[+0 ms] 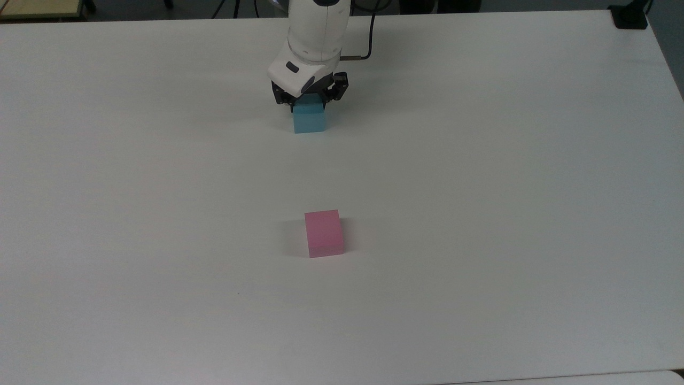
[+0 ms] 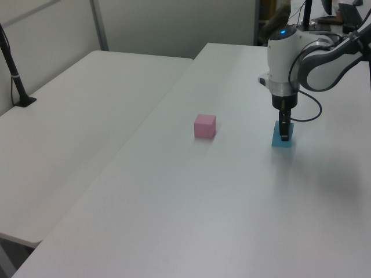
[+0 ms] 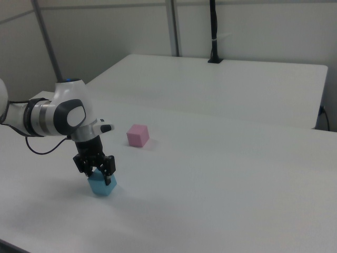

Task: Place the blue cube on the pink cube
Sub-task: 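Lift the light-blue cube and carry it toward the pink cube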

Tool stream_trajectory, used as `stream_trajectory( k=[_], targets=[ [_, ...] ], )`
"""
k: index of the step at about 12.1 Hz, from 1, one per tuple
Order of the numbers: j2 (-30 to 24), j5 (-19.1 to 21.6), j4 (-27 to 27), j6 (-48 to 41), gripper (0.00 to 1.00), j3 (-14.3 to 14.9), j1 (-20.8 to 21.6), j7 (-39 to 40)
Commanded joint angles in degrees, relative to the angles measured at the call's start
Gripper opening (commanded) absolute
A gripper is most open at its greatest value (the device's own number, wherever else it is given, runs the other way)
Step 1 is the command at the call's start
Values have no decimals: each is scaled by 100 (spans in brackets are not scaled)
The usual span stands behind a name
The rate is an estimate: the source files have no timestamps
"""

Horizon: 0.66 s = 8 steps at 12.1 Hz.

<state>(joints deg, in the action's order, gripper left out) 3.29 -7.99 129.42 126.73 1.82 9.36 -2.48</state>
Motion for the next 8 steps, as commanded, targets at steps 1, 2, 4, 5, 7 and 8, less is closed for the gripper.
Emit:
stream_trajectory(
  k=[1, 2, 4, 5, 7, 8],
  targets=[
    [-275, -106, 93, -59, 44, 29, 14, 116],
    [-424, -80, -56, -313, 44, 29, 5, 125],
    [-592, 69, -721, -1286, 44, 20, 39, 116],
    [-619, 227, -1212, -1813, 45, 12, 40, 116],
    [-610, 456, -2206, -2720, 45, 20, 5, 125],
    [-619, 509, -2472, -2941, 45, 20, -4, 125]
  ],
)
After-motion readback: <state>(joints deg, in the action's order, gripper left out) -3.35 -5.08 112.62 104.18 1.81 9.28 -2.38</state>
